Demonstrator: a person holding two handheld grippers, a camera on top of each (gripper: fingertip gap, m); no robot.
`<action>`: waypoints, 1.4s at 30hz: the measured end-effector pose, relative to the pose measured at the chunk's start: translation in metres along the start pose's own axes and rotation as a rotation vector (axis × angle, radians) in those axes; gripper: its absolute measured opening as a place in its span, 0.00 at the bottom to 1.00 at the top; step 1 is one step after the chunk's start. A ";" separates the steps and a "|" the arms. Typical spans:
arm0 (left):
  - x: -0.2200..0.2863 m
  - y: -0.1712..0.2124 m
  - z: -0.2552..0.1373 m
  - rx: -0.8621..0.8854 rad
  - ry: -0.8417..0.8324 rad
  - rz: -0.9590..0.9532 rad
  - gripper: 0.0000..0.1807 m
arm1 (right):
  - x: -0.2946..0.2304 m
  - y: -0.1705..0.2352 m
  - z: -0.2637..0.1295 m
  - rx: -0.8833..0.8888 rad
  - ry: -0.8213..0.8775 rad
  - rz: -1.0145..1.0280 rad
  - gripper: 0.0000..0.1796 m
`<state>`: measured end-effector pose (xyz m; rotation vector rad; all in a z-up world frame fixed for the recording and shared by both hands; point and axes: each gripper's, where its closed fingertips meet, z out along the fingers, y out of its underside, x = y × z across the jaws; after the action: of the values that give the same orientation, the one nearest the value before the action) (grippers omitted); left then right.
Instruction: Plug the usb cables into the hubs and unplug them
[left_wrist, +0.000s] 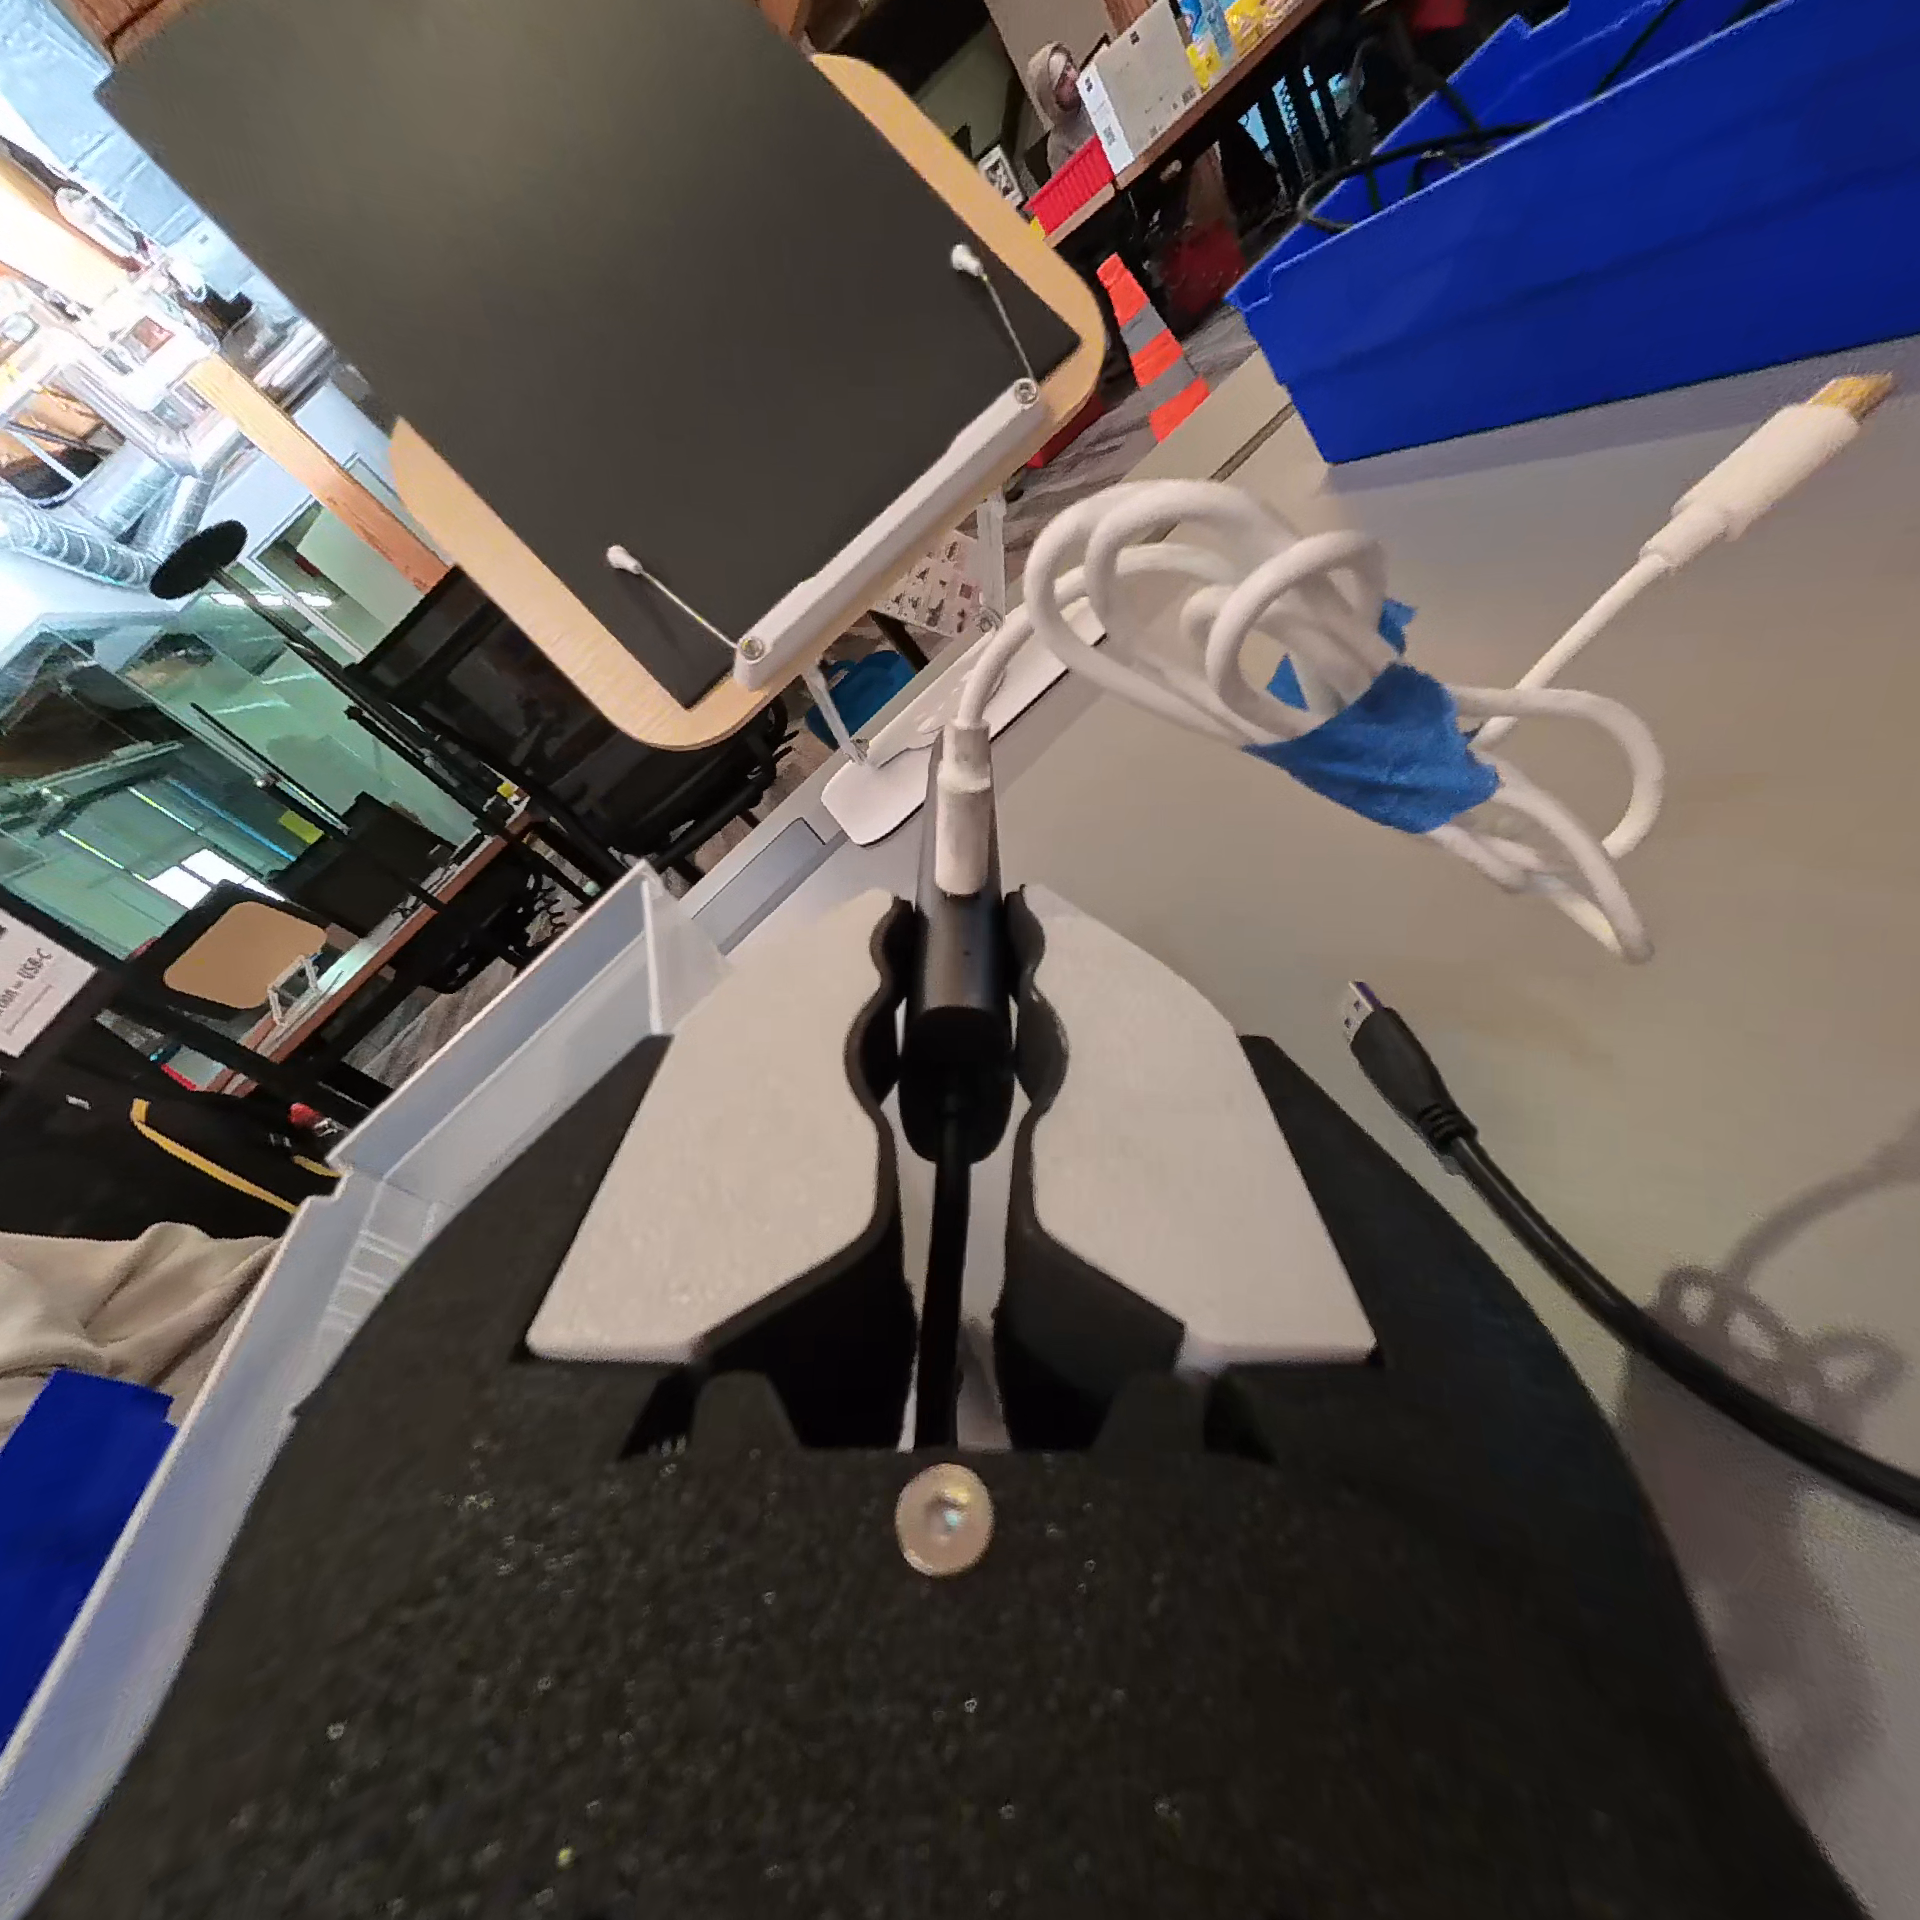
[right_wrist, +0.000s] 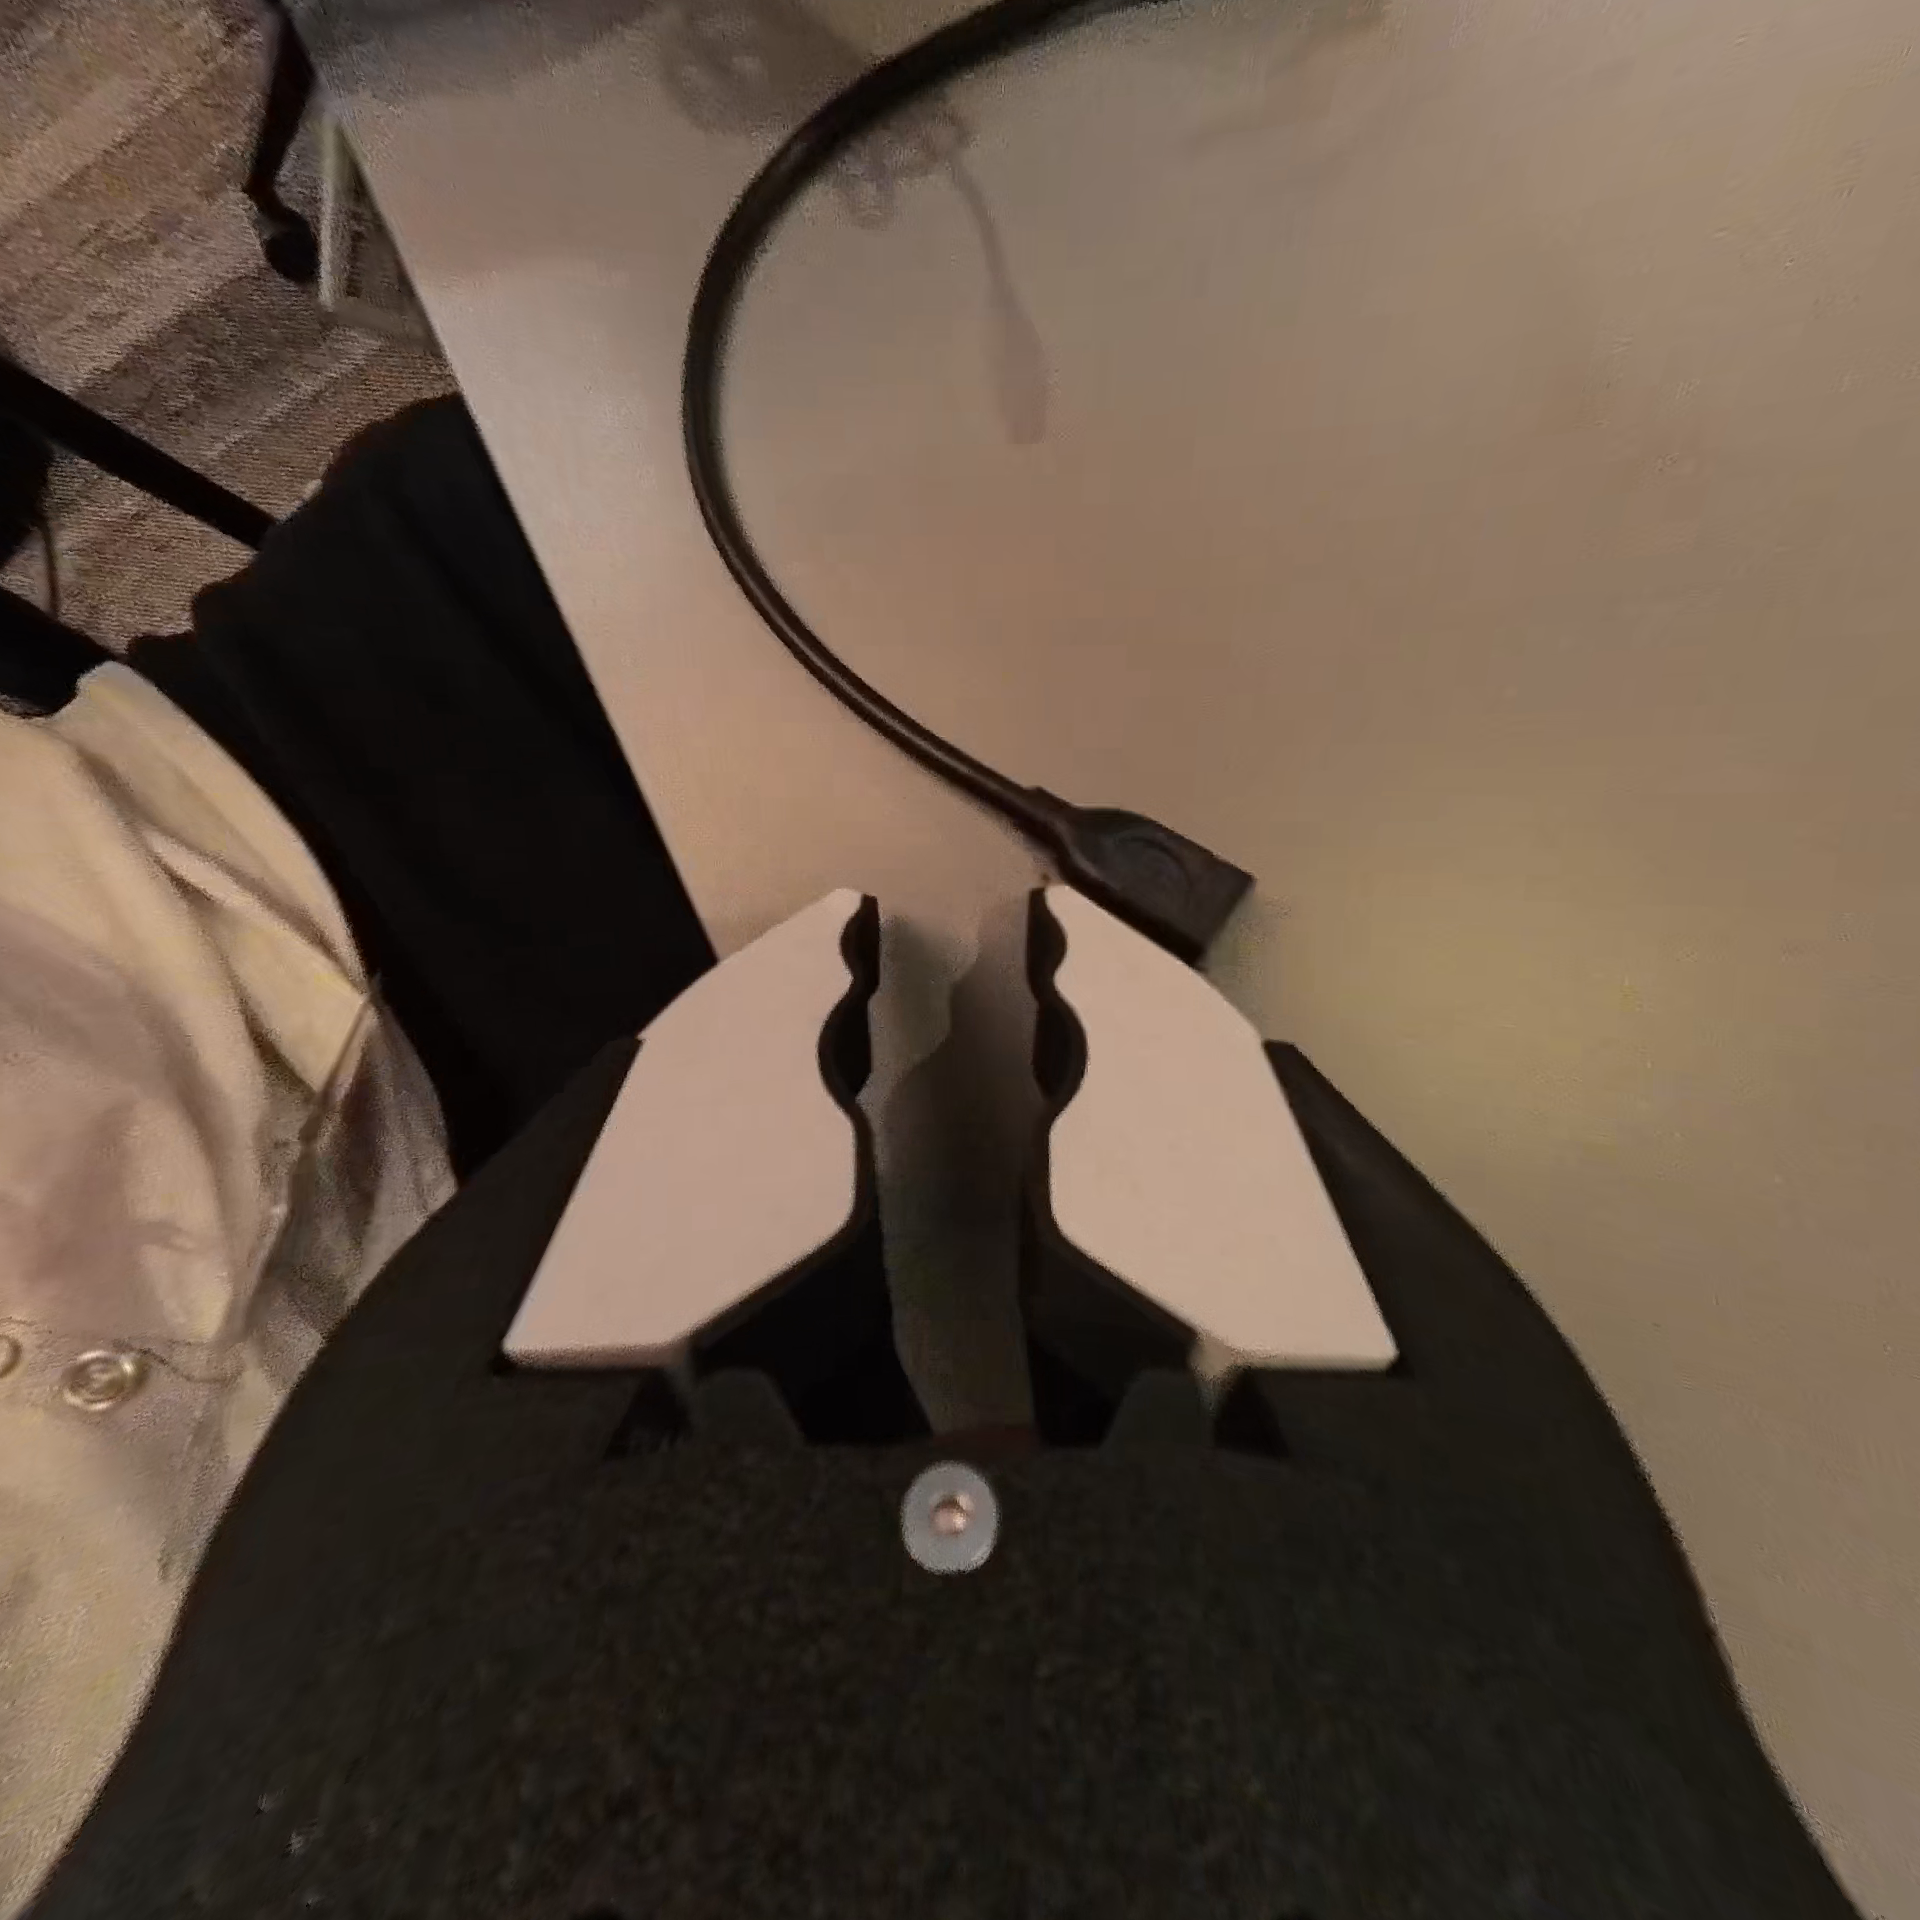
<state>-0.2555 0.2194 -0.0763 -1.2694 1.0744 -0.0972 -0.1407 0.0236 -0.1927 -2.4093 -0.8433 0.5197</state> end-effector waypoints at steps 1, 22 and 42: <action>-0.002 0.001 -0.001 -0.002 -0.003 -0.010 0.09 | 0.012 0.002 -0.006 -0.005 0.040 0.012 0.15; -0.003 0.008 0.001 -0.022 0.007 -0.017 0.09 | 0.018 -0.040 -0.002 0.129 0.108 -0.058 0.17; -0.003 0.003 -0.003 -0.004 0.007 -0.033 0.09 | 0.094 -0.093 0.012 0.135 0.339 0.133 0.29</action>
<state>-0.2602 0.2200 -0.0770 -1.2915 1.0601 -0.1248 -0.1206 0.1516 -0.1639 -2.3469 -0.4894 0.1986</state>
